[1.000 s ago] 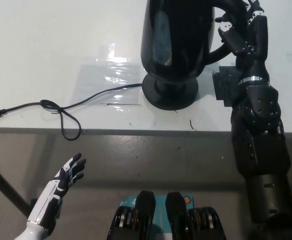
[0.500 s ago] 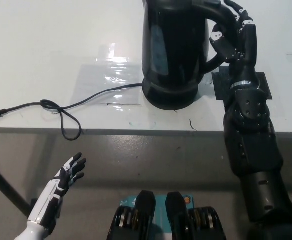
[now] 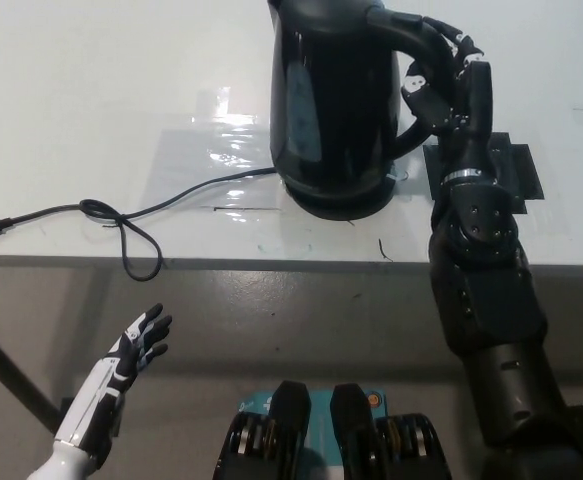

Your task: A kettle and its base are kept separately on the desk infront of the robot and the robot uses its right hand to lift the kettle by its handle and places it on its base to align it correctly.

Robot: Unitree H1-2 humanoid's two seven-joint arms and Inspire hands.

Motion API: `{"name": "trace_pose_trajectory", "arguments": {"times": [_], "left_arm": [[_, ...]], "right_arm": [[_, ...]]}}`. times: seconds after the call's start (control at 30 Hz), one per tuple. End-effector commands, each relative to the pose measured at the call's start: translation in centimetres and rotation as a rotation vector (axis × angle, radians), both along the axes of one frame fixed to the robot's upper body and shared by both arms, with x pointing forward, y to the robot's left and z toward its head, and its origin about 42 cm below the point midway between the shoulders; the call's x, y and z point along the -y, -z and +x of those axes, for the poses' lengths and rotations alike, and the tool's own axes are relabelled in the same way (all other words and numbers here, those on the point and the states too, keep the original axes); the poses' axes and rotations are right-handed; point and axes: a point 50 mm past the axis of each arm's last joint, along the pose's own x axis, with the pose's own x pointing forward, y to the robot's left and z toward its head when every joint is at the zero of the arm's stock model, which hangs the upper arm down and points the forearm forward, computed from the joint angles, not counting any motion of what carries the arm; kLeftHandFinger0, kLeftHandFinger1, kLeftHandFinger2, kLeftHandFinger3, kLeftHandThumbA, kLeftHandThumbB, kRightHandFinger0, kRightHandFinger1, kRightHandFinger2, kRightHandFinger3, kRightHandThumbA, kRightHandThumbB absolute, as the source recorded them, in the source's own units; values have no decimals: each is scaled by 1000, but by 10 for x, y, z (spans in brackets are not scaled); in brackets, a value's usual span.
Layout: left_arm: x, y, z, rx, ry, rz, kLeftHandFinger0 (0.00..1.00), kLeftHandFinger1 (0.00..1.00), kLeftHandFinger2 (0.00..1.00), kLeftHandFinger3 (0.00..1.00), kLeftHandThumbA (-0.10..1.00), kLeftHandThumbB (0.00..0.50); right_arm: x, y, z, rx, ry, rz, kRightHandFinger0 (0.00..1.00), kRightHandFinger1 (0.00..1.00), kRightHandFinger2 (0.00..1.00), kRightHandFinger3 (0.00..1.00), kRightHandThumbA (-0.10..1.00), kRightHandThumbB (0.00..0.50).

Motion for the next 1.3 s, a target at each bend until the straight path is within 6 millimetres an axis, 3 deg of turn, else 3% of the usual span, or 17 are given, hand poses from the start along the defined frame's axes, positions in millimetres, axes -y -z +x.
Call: {"name": "trace_pose_trajectory", "arguments": {"times": [0.0, 0.17, 0.37, 1.27], "left_arm": [[-2, -11, 4, 59, 34, 20, 1000, 1000, 1000, 1000, 1000, 79], [-2, -12, 4, 58, 32, 19, 1000, 1000, 1000, 1000, 1000, 88], [-3, -12, 4, 59, 39, 14, 1000, 1000, 1000, 1000, 1000, 80], [-3, -12, 3, 61, 46, 19, 1000, 1000, 1000, 1000, 1000, 40]], "right_arm": [[-20, -60, 3, 221, -50, 64, 0, 257, 698, 791, -100, 60], [-22, -53, 3, 205, -42, 37, 0, 264, 703, 781, -100, 79], [-16, -52, 1, 207, -36, 39, 0, 232, 660, 726, -100, 63], [-2, -48, 11, 242, 13, 6, 0, 231, 638, 696, -100, 76]]}}
